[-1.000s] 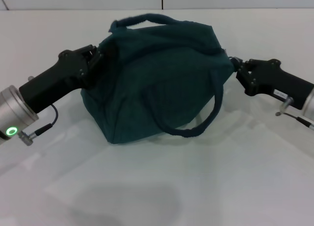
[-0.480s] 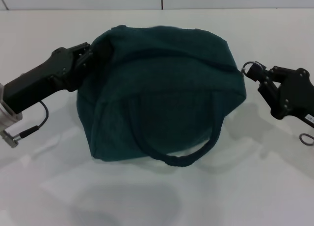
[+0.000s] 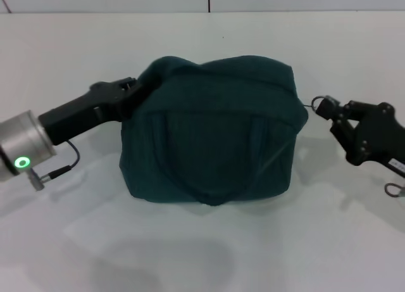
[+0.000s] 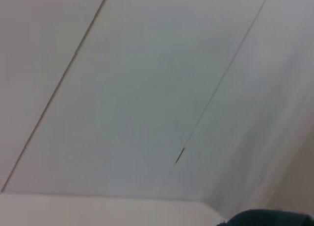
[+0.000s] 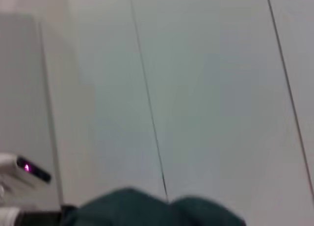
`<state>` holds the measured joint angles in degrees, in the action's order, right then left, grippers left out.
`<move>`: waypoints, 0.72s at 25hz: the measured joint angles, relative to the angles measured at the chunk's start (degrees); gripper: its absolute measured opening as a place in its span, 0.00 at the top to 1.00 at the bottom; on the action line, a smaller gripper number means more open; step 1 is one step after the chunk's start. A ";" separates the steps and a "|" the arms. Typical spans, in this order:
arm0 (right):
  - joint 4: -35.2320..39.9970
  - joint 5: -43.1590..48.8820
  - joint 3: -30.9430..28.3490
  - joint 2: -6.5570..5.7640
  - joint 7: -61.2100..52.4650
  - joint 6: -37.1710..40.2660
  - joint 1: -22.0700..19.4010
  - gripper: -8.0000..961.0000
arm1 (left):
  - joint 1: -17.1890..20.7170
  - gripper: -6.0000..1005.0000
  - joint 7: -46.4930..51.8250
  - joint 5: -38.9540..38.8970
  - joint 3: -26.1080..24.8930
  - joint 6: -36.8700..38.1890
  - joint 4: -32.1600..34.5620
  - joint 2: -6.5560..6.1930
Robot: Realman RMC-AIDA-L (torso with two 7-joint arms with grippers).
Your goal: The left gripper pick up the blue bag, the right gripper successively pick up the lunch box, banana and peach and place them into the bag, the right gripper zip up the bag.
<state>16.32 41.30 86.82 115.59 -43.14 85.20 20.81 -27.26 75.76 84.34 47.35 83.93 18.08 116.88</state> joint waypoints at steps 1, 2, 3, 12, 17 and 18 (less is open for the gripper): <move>-0.01 0.01 0.51 0.13 0.07 -1.54 0.30 0.95 | -0.25 0.94 0.00 0.23 0.00 -1.06 0.01 0.23; -0.01 0.01 0.92 0.16 0.11 -2.56 0.55 0.95 | -0.42 0.94 0.00 0.51 0.00 -2.00 0.01 0.42; 0.00 0.01 1.50 0.21 0.15 -3.85 0.93 0.95 | -0.50 0.94 -0.01 0.68 0.00 -2.69 0.01 0.56; 0.01 0.01 3.17 0.44 0.17 -12.15 2.18 0.95 | -0.32 0.94 -0.32 0.73 -0.25 -2.98 0.11 0.81; 0.03 -0.01 4.10 0.59 0.16 -15.31 3.02 0.95 | -0.41 0.94 -0.39 0.71 -0.13 -2.72 0.11 0.90; 0.03 -0.03 4.32 0.59 0.15 -15.58 3.13 0.95 | -0.44 0.94 -0.39 0.71 -0.09 -2.69 0.11 0.90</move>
<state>16.35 41.27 91.14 116.18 -43.00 69.63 23.94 -27.70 75.37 85.04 47.26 81.24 18.20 117.78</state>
